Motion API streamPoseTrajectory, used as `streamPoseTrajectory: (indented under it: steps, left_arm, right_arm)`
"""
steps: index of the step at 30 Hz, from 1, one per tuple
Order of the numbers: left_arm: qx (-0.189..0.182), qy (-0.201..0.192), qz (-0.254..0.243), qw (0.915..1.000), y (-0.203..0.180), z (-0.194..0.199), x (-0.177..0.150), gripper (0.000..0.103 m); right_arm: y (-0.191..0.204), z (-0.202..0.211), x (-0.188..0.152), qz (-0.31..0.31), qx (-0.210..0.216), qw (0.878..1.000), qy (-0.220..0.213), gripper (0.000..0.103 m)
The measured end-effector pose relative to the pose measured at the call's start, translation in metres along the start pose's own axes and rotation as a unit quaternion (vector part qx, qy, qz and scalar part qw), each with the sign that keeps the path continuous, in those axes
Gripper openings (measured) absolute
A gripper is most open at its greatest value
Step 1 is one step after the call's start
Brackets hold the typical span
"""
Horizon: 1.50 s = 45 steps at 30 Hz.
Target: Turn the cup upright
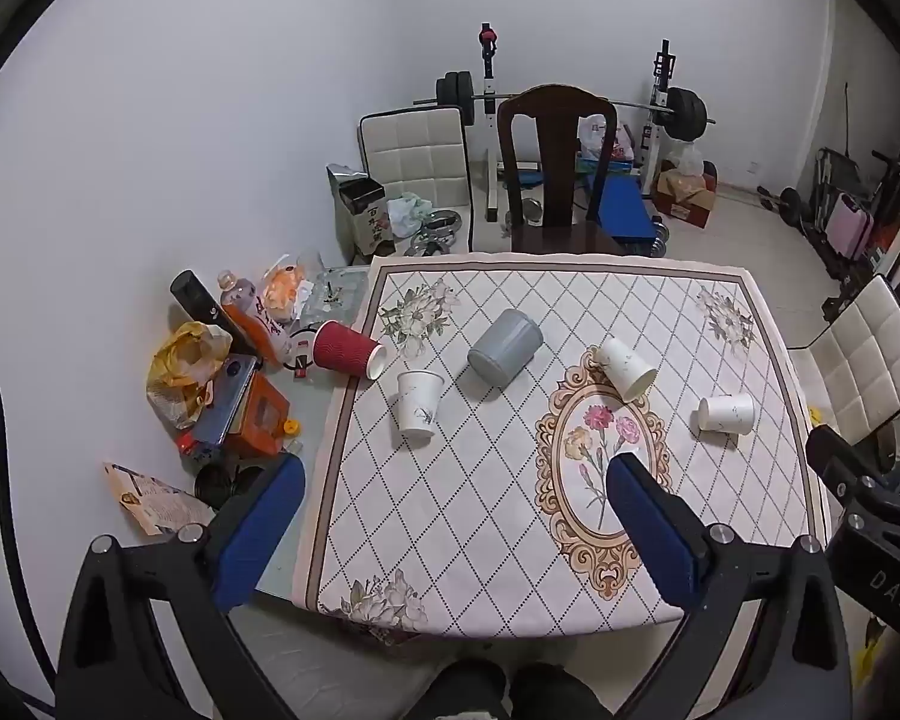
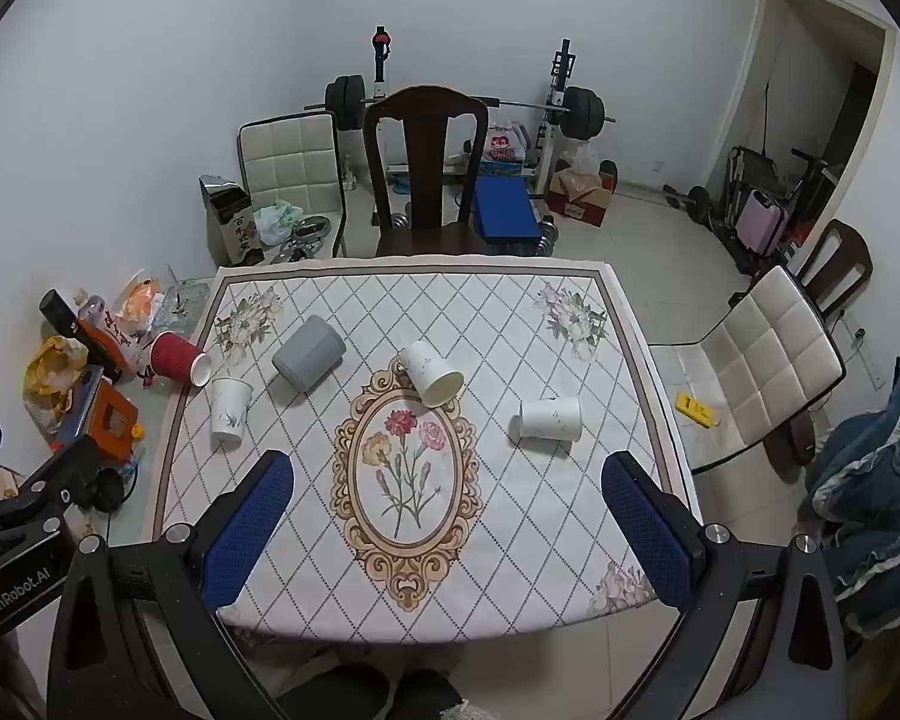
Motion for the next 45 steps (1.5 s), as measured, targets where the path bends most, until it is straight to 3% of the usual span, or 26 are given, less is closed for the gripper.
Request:
streamPoseTrajectory:
  steps: [45]
  left_arm:
    - [-0.006,-0.008,0.003,0.9999,-0.014,0.018,0.002,0.103]
  right_arm:
    - [-0.004,0.021,-0.016,-0.001,0.0,1.0,-0.003,0.103]
Point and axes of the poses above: each gripper's, at about its wrist camera, not at the fingertips, and z roughly against the way its jaws point, y to its left, x to its top, the point moved 4 cm from there along -z, roughly the way its jaws point, and after that the axes turned 6 degrees about y, right-handed, at the moved point
